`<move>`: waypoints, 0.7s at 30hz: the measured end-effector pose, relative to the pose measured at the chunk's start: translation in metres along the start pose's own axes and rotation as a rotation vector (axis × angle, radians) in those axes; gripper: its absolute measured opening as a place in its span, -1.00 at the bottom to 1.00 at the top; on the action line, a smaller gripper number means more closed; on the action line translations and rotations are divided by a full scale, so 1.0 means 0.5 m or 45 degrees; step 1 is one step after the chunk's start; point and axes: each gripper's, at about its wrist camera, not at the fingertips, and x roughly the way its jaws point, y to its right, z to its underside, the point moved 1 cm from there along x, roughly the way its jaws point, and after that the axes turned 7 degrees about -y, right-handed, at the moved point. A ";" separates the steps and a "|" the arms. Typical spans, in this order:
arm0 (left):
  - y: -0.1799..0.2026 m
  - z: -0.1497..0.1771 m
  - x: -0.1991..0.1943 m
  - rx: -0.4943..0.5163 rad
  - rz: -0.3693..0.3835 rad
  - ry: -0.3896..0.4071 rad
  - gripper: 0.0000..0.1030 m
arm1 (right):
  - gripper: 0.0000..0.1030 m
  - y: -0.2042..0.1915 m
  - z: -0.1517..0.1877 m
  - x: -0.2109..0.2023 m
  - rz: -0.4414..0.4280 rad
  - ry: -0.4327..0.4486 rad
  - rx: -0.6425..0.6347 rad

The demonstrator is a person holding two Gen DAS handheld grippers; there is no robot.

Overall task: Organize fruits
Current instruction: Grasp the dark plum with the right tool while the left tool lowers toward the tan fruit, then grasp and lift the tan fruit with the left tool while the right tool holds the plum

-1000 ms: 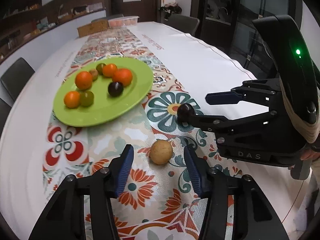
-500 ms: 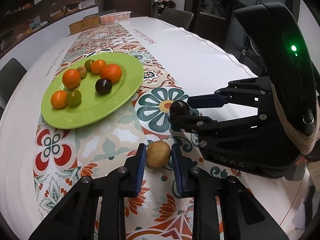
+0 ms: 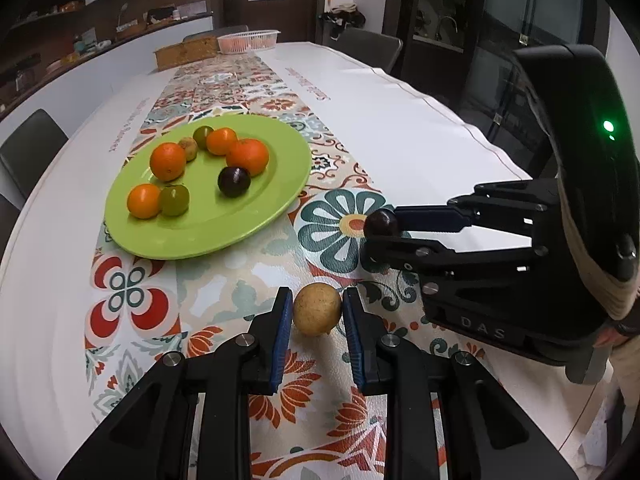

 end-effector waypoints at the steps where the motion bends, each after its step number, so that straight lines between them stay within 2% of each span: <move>1: 0.000 0.000 -0.007 0.002 -0.004 0.011 -0.49 | -0.42 -0.003 0.001 -0.007 0.000 0.009 0.001; 15: -0.019 0.003 -0.091 -0.028 -0.026 0.139 -0.50 | -0.42 -0.042 0.004 -0.097 0.021 0.121 0.028; 17: -0.022 0.001 -0.105 -0.031 -0.029 0.165 -0.58 | -0.42 -0.048 0.003 -0.109 0.031 0.135 0.029; 21: -0.029 -0.003 -0.134 -0.039 -0.027 0.216 -0.61 | -0.42 -0.056 -0.002 -0.126 0.029 0.159 0.047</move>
